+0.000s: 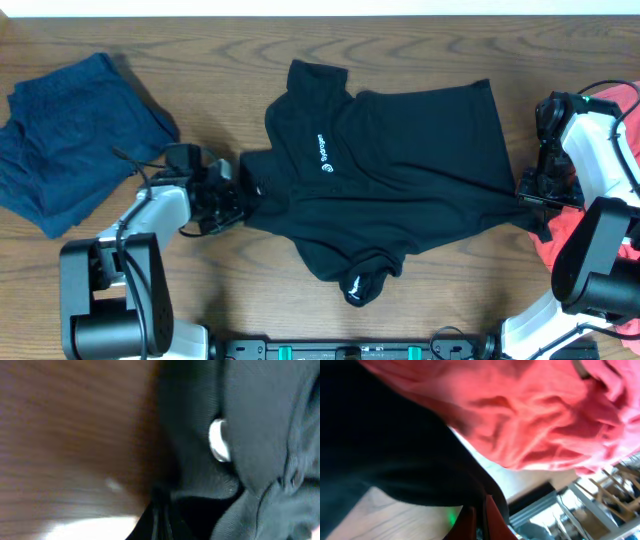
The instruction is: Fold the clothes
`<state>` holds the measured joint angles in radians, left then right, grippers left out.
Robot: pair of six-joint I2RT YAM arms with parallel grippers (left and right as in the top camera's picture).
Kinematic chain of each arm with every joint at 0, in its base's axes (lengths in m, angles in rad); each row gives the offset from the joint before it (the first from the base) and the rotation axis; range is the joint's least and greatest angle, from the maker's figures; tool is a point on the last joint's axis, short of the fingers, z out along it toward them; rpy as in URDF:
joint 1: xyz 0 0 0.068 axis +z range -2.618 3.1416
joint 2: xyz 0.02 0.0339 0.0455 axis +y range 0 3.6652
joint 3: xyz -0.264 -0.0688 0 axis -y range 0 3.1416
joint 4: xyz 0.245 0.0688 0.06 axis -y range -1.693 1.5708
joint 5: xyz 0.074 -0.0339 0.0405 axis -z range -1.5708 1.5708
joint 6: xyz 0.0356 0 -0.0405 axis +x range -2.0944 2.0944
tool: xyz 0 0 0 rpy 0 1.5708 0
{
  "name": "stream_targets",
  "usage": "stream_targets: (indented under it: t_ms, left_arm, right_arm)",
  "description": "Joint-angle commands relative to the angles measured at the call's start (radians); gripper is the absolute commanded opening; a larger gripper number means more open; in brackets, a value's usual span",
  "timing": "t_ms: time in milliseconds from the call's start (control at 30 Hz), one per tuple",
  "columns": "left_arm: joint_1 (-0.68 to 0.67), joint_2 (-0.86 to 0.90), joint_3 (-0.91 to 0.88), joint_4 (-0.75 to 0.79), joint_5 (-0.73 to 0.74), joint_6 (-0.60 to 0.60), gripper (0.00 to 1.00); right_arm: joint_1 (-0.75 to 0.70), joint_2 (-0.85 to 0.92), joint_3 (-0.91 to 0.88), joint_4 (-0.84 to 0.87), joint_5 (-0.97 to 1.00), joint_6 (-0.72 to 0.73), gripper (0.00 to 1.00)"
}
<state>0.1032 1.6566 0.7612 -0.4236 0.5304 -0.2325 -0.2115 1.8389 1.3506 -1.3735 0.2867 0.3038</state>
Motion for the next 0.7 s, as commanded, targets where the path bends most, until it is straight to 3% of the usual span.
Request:
stream_targets:
  t_ms: [0,167,367,600,633,667]
  left_arm:
    - [0.094,0.01,0.098,-0.009,-0.053,-0.024,0.06]
    - [0.196,0.01,0.235,-0.029,-0.052,-0.043,0.06]
    - [0.227,0.01,0.305,-0.107,-0.053,-0.043,0.06]
    - [0.227,0.01,0.297,-0.33,-0.172,-0.042,0.07]
    - [0.227,0.01,0.297,-0.336,-0.177,-0.042,0.17]
    - [0.227,0.01,0.297,-0.339,-0.175,-0.042,0.43]
  right_arm:
    - [0.014,-0.008,-0.001,0.024,-0.105,-0.089,0.01]
    - [0.035,-0.008,-0.001,0.06,-0.134,-0.103,0.03]
    - [0.058,-0.008,-0.001,0.084,-0.201,-0.13,0.06]
    - [0.082,-0.008,-0.014,0.048,-0.217,-0.138,0.07]
    - [0.085,-0.008,-0.017,0.046,-0.217,-0.138,0.07]
    - [0.087,-0.008,-0.02,0.047,-0.216,-0.138,0.07]
